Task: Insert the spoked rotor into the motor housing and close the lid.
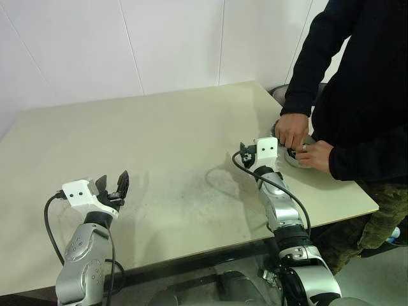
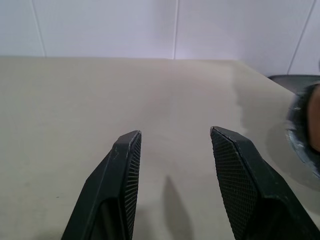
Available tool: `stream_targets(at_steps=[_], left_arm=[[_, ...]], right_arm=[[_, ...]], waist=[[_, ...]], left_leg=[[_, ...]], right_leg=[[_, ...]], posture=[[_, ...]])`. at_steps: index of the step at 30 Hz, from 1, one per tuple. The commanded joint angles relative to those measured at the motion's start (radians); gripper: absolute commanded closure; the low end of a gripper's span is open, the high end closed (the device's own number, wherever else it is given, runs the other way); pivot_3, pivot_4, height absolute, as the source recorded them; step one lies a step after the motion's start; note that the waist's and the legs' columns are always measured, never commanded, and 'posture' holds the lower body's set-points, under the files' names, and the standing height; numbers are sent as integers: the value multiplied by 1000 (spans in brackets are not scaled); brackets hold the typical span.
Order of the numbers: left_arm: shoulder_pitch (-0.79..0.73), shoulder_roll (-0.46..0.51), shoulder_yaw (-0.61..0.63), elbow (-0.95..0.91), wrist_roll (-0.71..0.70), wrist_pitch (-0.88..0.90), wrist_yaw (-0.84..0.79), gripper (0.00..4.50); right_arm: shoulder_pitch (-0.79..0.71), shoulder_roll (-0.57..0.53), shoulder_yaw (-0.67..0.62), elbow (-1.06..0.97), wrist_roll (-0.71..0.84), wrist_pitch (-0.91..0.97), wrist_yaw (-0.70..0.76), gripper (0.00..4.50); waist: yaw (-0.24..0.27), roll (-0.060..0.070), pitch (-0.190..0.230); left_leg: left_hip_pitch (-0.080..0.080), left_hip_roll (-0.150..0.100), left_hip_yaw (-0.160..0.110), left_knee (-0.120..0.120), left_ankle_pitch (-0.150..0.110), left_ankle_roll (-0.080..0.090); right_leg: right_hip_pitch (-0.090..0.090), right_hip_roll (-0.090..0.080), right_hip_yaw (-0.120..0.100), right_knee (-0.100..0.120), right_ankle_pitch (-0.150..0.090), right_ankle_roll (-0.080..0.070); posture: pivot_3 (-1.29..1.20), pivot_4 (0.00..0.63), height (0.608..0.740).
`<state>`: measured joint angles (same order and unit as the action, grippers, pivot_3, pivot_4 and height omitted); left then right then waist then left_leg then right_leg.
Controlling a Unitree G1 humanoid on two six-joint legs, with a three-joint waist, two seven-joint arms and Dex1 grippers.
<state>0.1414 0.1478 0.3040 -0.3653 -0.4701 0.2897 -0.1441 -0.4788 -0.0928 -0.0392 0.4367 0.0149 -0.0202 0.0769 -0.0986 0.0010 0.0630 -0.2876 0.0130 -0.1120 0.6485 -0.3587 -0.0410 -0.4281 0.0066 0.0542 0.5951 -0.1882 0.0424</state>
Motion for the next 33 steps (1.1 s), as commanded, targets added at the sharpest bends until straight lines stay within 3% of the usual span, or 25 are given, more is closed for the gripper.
stream_targets(at_steps=[1,33], left_arm=[[-14,3,6,-12,-1,-18,-3,1059],[-46,-44,-49,3,26,-15,16,1059]], right_arm=[[-12,0,3,-28,5,-20,15,2248],[2,33,1,-34,27,-13,48,2248]], waist=[[3,0,0],[3,0,0]], left_leg=[[0,0,0,0,0,0],[0,0,0,0,0,0]], right_leg=[[0,0,0,0,0,0],[0,0,0,0,0,0]], posture=[[0,0,740],[0,0,740]])
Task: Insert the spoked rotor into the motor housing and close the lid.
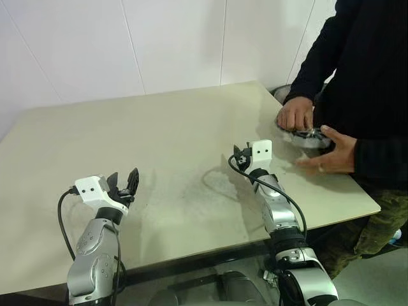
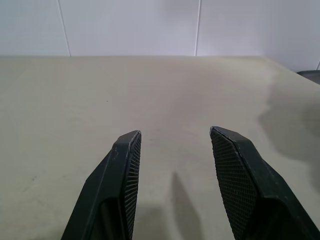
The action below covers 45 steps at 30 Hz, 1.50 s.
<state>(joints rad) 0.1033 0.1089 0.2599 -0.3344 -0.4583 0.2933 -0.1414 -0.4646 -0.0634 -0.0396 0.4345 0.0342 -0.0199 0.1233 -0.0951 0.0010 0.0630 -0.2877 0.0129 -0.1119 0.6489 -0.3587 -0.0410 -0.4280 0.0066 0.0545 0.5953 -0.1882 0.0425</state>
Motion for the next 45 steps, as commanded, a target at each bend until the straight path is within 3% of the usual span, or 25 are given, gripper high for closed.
stream_targets(at_steps=[1,17,24,31,43,45], left_arm=[[-6,-10,-12,-29,20,-21,16,1059],[18,-38,-17,-44,56,-54,56,1059],[20,2,-5,-69,141,-96,98,1059],[-15,-11,58,-54,117,-172,124,1059],[4,-30,35,-34,128,-179,115,1059],[23,-17,19,-25,184,-168,131,1059]], right_arm=[[-11,5,3,-36,7,-12,4,2248],[16,-8,-9,-84,21,46,19,2248],[63,-1,2,-195,-17,-3,-38,2248],[78,-34,12,-252,-87,-109,-84,2248],[97,-23,6,-249,-31,-46,-52,2248],[112,-20,15,-257,-2,-24,-16,2248]], waist=[[0,0,0],[0,0,0],[0,0,0],[1,0,0],[1,0,0],[1,0,0]], left_leg=[[0,0,0,0,0,0],[0,0,0,0,0,0],[0,0,0,0,0,0],[0,0,0,0,0,0],[0,0,1,0,0,0],[0,0,1,0,0,0]], right_leg=[[0,0,0,0,0,0],[0,0,0,0,0,0],[0,0,0,0,0,0],[0,0,0,0,0,0],[0,0,1,0,0,0],[0,0,1,0,0,0]], posture=[[0,0,740],[0,0,740],[0,0,740],[0,0,740],[0,0,740],[0,0,740]])
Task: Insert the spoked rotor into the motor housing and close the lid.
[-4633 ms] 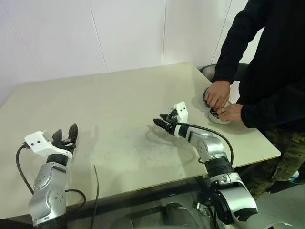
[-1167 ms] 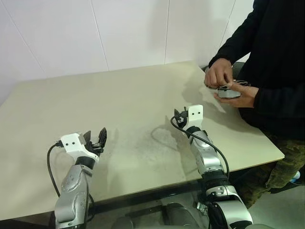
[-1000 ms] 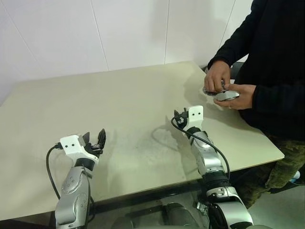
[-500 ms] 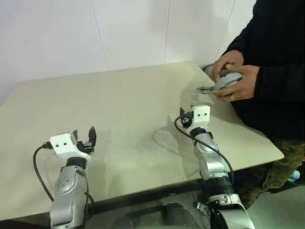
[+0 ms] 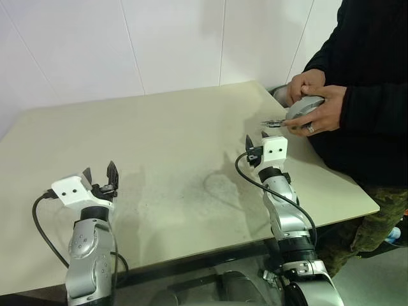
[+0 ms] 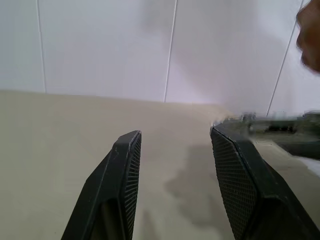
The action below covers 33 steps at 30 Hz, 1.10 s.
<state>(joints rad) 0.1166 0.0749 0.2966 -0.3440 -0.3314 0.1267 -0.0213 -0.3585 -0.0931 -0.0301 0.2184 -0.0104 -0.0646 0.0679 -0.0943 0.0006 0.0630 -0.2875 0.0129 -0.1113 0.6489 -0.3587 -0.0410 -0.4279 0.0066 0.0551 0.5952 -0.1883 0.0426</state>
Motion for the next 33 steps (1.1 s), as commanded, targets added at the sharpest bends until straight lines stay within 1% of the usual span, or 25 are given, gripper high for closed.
stream_targets(at_steps=[1,3,12,16,21,25,29,33], left_arm=[[22,21,-24,-17,73,0,12,1059],[33,8,-22,-26,52,-4,6,1059],[102,-13,-18,-104,41,-6,12,1059],[103,-14,-7,-133,21,2,18,1059],[120,-15,-13,-158,24,7,19,1059],[165,-24,-20,-181,47,-3,27,1059],[246,-48,-53,-231,61,3,30,1059],[298,-66,-54,-275,56,13,42,1059]], right_arm=[[16,11,9,-53,48,25,51,2248],[25,15,13,-68,52,36,54,2248],[60,-3,20,-119,39,59,71,2248],[66,-15,16,-142,39,78,74,2248],[109,-28,22,-191,37,112,88,2248],[130,-39,40,-212,34,141,112,2248],[151,-44,37,-248,41,163,117,2248],[165,-48,35,-262,35,182,114,2248]], waist=[[0,0,0],[-1,0,0],[-1,0,0],[-1,0,0],[-1,0,0],[-3,0,0],[-2,-1,1],[-3,-2,1]], left_leg=[[0,0,0,0,0,0],[0,0,0,0,0,0],[0,0,0,0,0,0],[0,0,0,0,0,0],[0,0,0,0,0,0],[0,0,1,0,0,0],[0,0,1,0,0,0],[0,0,1,0,0,-1]], right_leg=[[0,0,0,0,0,0],[0,0,0,0,0,0],[0,0,0,0,0,0],[0,0,0,-1,0,0],[0,0,0,-1,0,0],[0,0,0,-2,0,0],[-1,0,0,-2,-1,0],[-1,0,0,-2,-1,0]], posture=[[0,0,740],[0,0,740],[0,0,740],[0,0,740],[0,0,740],[0,0,740],[0,0,740],[0,0,740]])
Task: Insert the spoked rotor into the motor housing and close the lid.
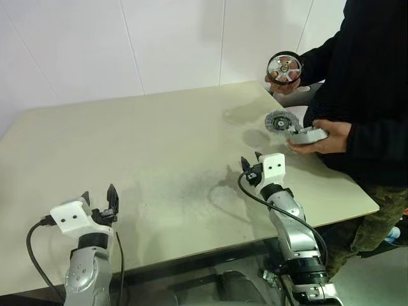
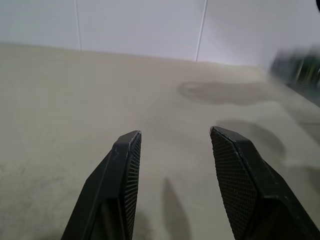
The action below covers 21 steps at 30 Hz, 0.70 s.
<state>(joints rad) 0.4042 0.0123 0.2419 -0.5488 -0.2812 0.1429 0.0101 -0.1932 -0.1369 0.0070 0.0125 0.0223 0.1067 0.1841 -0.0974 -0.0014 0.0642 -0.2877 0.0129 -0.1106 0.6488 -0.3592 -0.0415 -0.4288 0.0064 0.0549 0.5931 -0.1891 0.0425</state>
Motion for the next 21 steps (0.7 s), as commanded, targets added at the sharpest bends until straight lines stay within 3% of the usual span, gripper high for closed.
stream_targets(at_steps=[1,15,21], left_arm=[[16,-5,2,-79,2,0,13,1059],[120,-66,-45,-149,-9,37,39,1059],[44,-24,-1,-108,-27,46,27,1059]], right_arm=[[2,-5,0,-66,3,17,1,2248],[91,-40,-2,-200,12,119,31,2248],[36,-13,8,-139,4,83,12,2248]], waist=[[-1,0,0],[3,0,0],[0,0,0]], left_leg=[[0,0,0,0,0,0],[-12,0,0,-1,-1,1],[-11,0,0,1,-1,1]], right_leg=[[0,0,0,-1,0,0],[-6,-1,-1,-9,-1,2],[-6,-1,-1,-7,-1,2]], posture=[[0,0,740],[0,0,740],[0,0,740]])
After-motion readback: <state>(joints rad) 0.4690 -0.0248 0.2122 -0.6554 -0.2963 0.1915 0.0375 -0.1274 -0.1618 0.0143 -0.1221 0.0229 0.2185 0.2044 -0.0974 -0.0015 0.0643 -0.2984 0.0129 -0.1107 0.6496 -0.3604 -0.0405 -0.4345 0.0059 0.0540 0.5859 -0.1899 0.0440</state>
